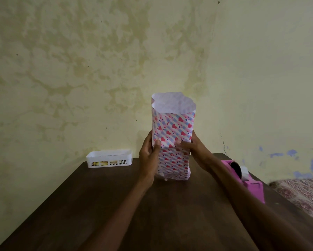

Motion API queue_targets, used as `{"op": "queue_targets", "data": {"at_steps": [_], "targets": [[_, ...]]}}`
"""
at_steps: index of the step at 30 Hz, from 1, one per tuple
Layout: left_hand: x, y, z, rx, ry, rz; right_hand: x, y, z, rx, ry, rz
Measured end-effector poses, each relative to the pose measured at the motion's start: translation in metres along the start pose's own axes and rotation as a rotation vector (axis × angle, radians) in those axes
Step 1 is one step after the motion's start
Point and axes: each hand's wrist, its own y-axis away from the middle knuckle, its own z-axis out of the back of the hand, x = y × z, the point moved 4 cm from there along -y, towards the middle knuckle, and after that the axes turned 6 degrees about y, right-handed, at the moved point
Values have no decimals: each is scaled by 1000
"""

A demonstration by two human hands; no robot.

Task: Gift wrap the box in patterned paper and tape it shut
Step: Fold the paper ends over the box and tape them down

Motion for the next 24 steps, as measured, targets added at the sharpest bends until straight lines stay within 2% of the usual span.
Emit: {"op": "queue_targets", "data": {"at_steps": [7, 14, 21, 24], "targets": [[15, 6, 0, 115, 175, 167, -10, 12, -9, -70, -171, -78], [20, 7, 1, 84, 183, 148, -15, 16, -13, -178, -143, -95], [23, 11, -3, 76, 278, 212, -27, 20, -9, -306, -154, -174], [29, 11, -2, 94, 248, 244, -28, 21, -9, -333, -144, -188]]}}
